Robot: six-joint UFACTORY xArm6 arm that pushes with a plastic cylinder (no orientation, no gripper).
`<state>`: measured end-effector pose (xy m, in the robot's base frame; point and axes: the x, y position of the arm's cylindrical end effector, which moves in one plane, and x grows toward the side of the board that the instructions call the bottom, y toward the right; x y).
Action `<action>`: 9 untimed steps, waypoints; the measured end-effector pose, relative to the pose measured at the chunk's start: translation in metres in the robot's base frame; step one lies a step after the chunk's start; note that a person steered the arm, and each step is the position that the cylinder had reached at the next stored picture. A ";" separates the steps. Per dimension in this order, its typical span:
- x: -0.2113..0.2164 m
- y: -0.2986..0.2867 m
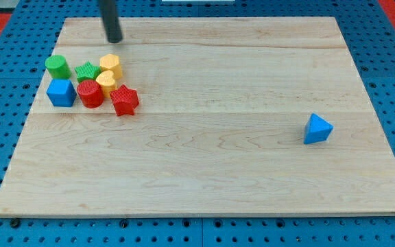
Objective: Move the green circle above the yellow hexagon
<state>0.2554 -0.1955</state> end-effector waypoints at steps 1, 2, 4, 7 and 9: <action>0.015 -0.056; 0.049 -0.103; 0.103 -0.098; 0.052 0.045; 0.026 0.092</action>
